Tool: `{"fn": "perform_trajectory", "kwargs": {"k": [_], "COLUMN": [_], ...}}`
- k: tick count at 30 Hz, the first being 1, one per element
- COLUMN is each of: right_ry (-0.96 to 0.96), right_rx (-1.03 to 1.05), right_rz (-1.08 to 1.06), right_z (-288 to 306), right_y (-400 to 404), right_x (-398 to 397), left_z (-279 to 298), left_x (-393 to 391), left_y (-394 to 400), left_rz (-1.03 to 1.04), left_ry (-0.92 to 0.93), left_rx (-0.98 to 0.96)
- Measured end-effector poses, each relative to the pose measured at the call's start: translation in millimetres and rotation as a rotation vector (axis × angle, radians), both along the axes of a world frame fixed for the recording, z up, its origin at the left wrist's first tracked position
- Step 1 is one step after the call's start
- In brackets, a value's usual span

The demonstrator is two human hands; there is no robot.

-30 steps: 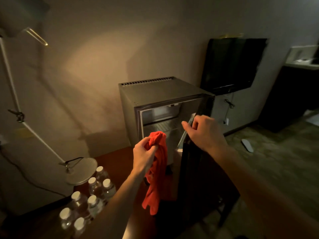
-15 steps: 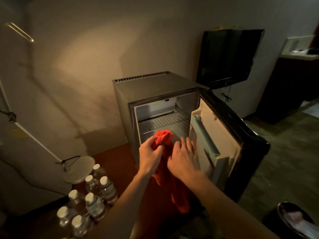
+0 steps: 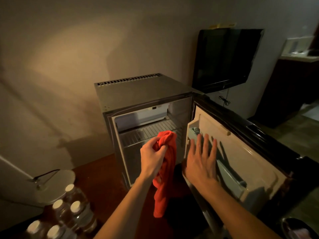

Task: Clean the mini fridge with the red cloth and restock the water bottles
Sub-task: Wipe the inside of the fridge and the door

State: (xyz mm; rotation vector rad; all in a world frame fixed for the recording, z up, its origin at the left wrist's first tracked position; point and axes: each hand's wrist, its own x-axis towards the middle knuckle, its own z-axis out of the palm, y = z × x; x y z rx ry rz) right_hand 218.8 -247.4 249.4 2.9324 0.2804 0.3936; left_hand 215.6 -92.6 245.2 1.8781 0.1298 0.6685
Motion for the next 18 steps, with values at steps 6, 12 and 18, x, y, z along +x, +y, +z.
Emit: {"fn": "perform_trajectory", "kwargs": {"k": [6, 12, 18], "right_ry": [-0.137, -0.296, -0.464], "right_rx": [0.129, 0.216, 0.162], "right_rz": [0.163, 0.183, 0.276], "right_z": [-26, -42, -54], "right_y": [-2, -33, -73], "right_x": [42, 54, 65], "left_z": [-18, -42, -76], "left_x": [46, 70, 74], "left_y": [-27, -56, -99], "left_rz": [-0.054, -0.016, -0.037], "left_ry": [-0.041, -0.154, -0.313], "left_rx": [-0.005, -0.067, 0.001]}}
